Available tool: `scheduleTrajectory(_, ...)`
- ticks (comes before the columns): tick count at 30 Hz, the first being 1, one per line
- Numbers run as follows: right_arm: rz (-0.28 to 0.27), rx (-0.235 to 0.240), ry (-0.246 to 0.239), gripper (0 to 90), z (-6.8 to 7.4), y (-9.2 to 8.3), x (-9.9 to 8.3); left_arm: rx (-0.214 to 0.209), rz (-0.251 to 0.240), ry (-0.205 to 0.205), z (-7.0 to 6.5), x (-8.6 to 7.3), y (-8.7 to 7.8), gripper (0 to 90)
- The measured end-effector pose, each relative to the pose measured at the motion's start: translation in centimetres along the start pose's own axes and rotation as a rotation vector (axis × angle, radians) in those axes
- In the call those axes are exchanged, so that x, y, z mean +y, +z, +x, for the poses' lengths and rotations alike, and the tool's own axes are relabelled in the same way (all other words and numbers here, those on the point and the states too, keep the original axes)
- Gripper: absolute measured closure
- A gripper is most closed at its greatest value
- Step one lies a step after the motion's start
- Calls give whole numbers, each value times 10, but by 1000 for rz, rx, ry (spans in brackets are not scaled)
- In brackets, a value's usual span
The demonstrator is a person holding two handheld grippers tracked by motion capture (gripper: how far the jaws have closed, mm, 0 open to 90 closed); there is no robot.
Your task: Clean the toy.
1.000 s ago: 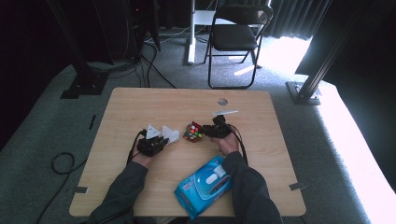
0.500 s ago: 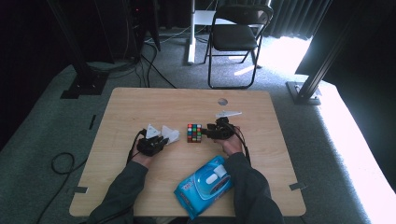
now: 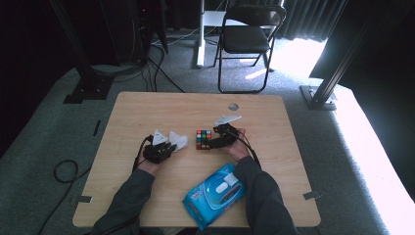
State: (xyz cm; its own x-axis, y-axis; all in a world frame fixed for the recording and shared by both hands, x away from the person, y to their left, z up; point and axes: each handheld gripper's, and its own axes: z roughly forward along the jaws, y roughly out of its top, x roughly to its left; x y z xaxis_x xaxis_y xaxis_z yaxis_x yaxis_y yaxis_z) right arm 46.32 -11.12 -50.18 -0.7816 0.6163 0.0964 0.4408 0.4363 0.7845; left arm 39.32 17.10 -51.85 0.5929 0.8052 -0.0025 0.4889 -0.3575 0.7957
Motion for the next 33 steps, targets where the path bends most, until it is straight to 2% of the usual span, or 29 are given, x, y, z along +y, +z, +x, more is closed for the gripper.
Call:
scheduleTrajectory(7,10,21,-86,209,2,5,5,-5,-4,1,0,1,-1,789)
scheduleTrajectory(9,29,11,-108,200,1,8,7,-4,-4,1,0,1,-1,788)
scheduleTrajectory(10,33,27,-105,199,1,9,7,-4,-2,4,0,2,-1,788)
scheduleTrajectory(15,32,49,-101,180,-3,16,8,0,-6,4,2,3,-5,787)
scheduleTrajectory(19,46,54,-120,182,-2,19,9,-2,-8,-1,2,2,-4,786)
scheduleTrajectory(26,53,51,-152,327,1,15,10,-9,-11,-3,0,2,-3,773)
scheduleTrajectory(30,55,48,-161,318,3,15,9,-8,-11,-2,1,3,-3,772)
scheduleTrajectory(33,68,47,-171,260,5,18,9,-10,-11,-1,0,3,-3,772)
